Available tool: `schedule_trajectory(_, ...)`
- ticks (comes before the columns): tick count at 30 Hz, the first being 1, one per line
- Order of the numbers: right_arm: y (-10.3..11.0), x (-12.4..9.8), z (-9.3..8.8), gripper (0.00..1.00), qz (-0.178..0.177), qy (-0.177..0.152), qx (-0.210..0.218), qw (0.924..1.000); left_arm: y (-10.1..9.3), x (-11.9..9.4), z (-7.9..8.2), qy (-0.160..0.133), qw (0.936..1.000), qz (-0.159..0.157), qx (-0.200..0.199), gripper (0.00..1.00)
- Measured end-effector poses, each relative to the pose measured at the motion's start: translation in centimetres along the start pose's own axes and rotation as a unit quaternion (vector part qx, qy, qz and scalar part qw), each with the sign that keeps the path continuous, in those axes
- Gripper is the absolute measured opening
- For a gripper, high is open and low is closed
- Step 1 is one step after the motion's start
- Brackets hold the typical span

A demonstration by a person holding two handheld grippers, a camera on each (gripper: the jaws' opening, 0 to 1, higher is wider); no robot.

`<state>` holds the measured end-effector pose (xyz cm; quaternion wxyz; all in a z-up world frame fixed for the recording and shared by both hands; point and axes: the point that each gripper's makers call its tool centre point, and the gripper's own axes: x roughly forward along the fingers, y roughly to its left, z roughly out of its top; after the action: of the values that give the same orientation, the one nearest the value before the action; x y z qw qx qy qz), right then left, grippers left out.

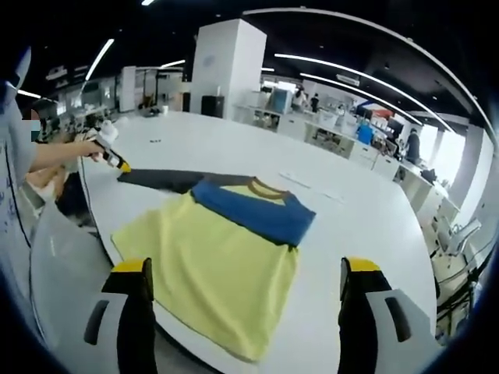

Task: Fold the garment on the visible template until the final outline fits inside the template.

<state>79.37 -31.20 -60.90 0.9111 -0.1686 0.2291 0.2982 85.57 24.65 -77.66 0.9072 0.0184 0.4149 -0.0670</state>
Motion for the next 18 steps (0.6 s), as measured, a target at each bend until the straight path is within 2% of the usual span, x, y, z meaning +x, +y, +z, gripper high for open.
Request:
schedule_trajectory(12,-0.1,0.1,-0.5,0.97,0.002,0.004,-0.004,1.0000,-0.7,0.0,0.0,-0.003,1.0000,-0.003,0.006,0.05)
schedule_trajectory(15,-0.2,0.0,-0.6,0.97,0.000,0.004,-0.002,1.0000,-1.0,0.0,0.1,0.002,0.9998,0.002,0.020,0.01)
schedule_trajectory(18,-0.3,-0.1,-0.7,0.97,-0.001,0.003,-0.001,1.0000,-1.5,-0.1,0.0,0.014,0.9996,0.011,0.024,0.00)
